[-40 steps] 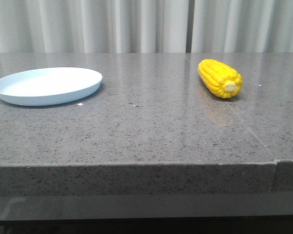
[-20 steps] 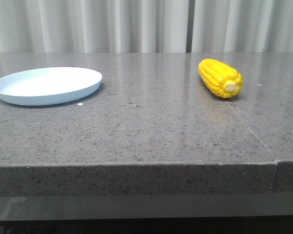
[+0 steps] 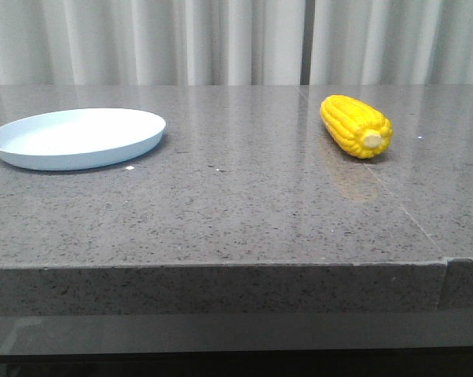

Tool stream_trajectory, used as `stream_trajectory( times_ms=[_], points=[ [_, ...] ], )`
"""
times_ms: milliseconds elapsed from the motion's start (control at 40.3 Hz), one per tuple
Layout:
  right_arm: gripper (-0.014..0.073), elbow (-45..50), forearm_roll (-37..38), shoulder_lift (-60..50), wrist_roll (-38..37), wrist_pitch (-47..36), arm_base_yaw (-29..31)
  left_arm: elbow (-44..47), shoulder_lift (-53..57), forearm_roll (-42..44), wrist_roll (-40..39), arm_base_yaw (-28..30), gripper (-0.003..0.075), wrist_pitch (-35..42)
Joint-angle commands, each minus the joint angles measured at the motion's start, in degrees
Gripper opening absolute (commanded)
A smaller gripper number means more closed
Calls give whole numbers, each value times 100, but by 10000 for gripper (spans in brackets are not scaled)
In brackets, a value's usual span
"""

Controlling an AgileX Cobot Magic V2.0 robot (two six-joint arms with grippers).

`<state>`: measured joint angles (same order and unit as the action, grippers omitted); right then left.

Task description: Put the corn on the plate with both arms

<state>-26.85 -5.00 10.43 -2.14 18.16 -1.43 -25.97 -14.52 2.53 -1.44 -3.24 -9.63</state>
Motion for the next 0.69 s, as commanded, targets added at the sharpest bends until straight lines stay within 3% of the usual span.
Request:
stream_trajectory(
  times_ms=[0,322,397,496,670],
  points=[
    [-121,-681,-4,670,43,-13,29,-517,-580,-27,-25,6,-20,59],
    [-118,-1147,-4,1463,43,328,29,-678,-1087,-27,-25,6,-18,82],
    [-74,-1147,-4,1463,43,341,29,-678,-1087,-27,-25,6,13,82],
    [101,-1147,1,1463,43,382,29,-678,-1087,-27,-25,6,174,82],
    [517,-1147,1,1463,43,397,29,-678,-1087,-27,-25,6,621,82]
  ],
)
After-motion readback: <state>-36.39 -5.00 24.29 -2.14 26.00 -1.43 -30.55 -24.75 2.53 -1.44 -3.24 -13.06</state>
